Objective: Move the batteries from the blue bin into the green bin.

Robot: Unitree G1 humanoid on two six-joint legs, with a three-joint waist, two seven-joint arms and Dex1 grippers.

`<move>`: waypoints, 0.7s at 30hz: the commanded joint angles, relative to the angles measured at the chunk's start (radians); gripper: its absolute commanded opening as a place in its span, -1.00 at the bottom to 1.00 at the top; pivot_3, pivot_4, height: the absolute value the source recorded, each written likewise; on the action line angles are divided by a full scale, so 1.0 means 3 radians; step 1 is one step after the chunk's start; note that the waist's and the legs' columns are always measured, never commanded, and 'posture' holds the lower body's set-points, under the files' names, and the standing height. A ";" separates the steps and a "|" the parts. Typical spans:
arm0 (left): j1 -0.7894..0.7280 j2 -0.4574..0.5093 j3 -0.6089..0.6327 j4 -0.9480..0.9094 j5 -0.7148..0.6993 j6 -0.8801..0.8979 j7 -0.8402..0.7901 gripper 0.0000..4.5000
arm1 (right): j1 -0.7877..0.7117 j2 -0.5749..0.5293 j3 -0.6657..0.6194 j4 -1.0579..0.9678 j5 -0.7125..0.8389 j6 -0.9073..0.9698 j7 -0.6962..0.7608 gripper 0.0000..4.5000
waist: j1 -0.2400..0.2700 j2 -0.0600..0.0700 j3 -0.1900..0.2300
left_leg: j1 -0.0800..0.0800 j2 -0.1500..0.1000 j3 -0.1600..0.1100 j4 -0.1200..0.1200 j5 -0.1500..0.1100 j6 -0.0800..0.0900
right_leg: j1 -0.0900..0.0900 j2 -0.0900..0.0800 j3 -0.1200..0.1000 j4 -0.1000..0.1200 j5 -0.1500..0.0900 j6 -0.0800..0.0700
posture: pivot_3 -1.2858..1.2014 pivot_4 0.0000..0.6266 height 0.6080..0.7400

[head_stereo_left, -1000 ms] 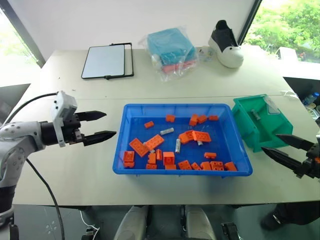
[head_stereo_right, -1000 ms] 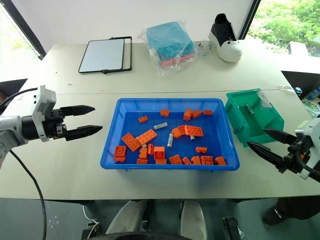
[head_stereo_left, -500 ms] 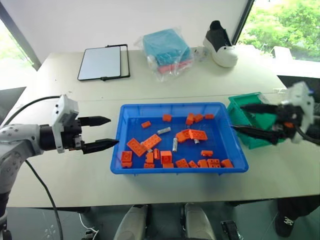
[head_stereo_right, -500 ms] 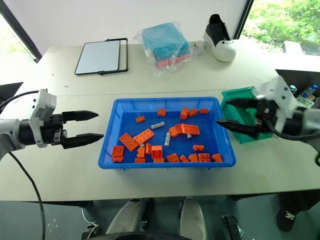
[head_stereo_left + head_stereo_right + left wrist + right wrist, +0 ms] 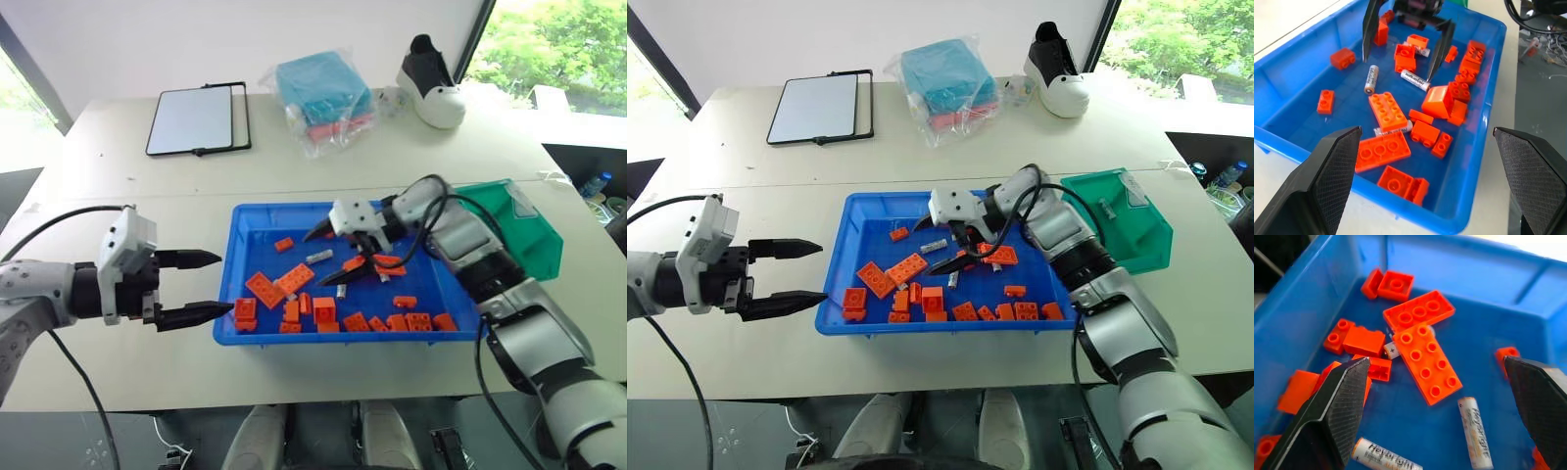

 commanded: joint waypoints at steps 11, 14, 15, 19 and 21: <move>0.0187 0.0011 0.0457 -0.0332 -0.0327 0.0132 0.0250 1.00 | -0.0429 0.0659 -0.0098 0.1401 -0.0524 -0.1248 -0.0049 0.98 | -0.0030 0.0000 0.0001 | 0.0038 0.0038 0.0002 -0.0012 0.0013 -0.0023 | 0.0016 0.0043 0.0011 0.0005 0.0014 -0.0020 | 0.03 -0.52 0.87; 0.0169 0.0013 0.0443 -0.0333 -0.0347 0.0125 0.0289 1.00 | -0.0471 0.0753 -0.0130 0.1588 -0.0612 -0.1341 -0.0129 0.98 | -0.0050 0.0001 0.0001 | 0.0039 0.0044 0.0004 -0.0015 0.0014 -0.0030 | 0.0013 0.0048 0.0014 0.0007 0.0015 -0.0022 | 0.03 -0.52 0.87; 0.0164 0.0014 0.0438 -0.0334 -0.0356 0.0123 0.0299 1.00 | -0.0480 0.0776 -0.0137 0.1645 -0.0641 -0.1367 -0.0157 0.98 | -0.0059 0.0001 0.0001 | 0.0039 0.0045 0.0004 -0.0016 0.0015 -0.0031 | 0.0013 0.0049 0.0015 0.0007 0.0016 -0.0023 | 0.03 -0.52 0.87; 0.0152 0.0026 0.0411 -0.0295 -0.0360 0.0107 0.0293 1.00 | -0.0517 0.0836 -0.0169 0.1821 -0.0739 -0.1422 -0.0277 0.98 | -0.0094 0.0001 0.0001 | 0.0039 0.0045 0.0005 -0.0017 0.0015 -0.0033 | 0.0012 0.0051 0.0018 0.0007 0.0016 -0.0023 | 0.03 -0.52 0.87; 0.0154 0.0025 0.0390 -0.0274 -0.0337 0.0087 0.0284 1.00 | -0.0532 0.0860 -0.0209 0.1872 -0.0760 -0.1412 -0.0314 0.98 | -0.0096 0.0001 0.0001 | 0.0039 0.0046 0.0005 -0.0017 0.0015 -0.0033 | 0.0011 0.0053 0.0019 0.0007 0.0016 -0.0024 | 0.03 -0.52 0.87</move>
